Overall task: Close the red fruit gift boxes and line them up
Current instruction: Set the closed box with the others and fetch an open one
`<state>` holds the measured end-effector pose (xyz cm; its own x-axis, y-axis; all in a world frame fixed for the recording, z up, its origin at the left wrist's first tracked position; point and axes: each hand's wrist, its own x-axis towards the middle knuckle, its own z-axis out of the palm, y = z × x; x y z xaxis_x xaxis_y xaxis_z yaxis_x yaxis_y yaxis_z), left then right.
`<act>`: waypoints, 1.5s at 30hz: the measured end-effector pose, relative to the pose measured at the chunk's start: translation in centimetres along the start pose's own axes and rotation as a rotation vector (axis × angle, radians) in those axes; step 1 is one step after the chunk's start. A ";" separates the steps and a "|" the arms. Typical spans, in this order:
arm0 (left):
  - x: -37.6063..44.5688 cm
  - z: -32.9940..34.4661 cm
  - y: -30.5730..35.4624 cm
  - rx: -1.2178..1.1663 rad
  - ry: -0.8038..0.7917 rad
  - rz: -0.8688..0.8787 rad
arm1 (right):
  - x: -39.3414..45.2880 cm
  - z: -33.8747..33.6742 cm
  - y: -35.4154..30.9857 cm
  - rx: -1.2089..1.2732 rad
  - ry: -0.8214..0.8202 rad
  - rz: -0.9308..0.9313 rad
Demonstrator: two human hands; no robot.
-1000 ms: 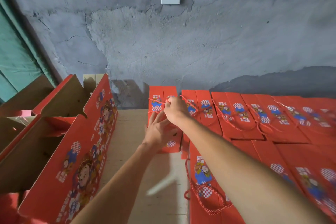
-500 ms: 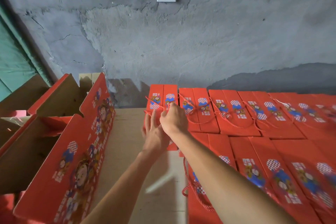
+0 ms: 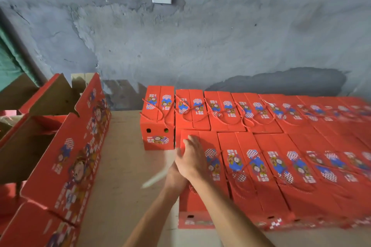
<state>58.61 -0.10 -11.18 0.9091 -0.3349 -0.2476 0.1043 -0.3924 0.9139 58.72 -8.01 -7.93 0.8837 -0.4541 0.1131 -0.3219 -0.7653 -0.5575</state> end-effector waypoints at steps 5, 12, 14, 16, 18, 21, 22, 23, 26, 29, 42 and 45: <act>-2.2 0.7 0.1 -0.071 0.061 0.011 | -2.9 -2.0 4.2 -0.013 0.059 -0.274; -2.1 1.5 -0.3 -0.002 0.133 0.018 | -1.9 0.0 5.4 -0.014 0.124 -0.376; -2.0 1.6 -0.4 0.029 0.143 0.034 | -1.3 0.6 5.7 0.008 0.125 -0.404; -2.1 1.7 -0.4 0.049 0.167 0.050 | -1.0 1.0 5.9 0.015 0.129 -0.442; -2.2 1.7 -0.4 0.075 0.183 0.057 | -0.7 1.2 5.8 0.022 0.119 -0.465; -2.6 1.8 -0.3 0.067 0.204 0.030 | -0.6 1.1 5.6 0.067 0.052 -0.452; -2.8 1.7 -0.1 0.059 0.209 0.018 | -0.6 1.1 5.6 0.085 0.028 -0.452; -3.1 1.7 0.0 0.050 0.213 0.009 | -0.8 1.1 5.5 0.097 0.001 -0.454; -3.8 1.7 0.4 0.030 0.229 -0.005 | -1.1 0.6 5.3 0.095 -0.059 -0.464; -4.7 0.8 1.3 0.080 0.178 -0.043 | -1.3 -0.6 4.3 0.047 -0.131 -0.448; -17.6 -17.5 1.3 0.579 0.462 0.131 | -13.0 1.7 -12.5 0.696 -0.425 -0.201; -21.0 -20.7 -0.7 0.691 0.585 0.133 | -16.4 3.7 -16.0 0.790 -0.523 -0.202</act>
<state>47.79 24.88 0.07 0.9754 -0.0007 0.2206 -0.1093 -0.8699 0.4809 50.62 13.36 -3.90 0.9982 0.0593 -0.0063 0.0052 -0.1922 -0.9813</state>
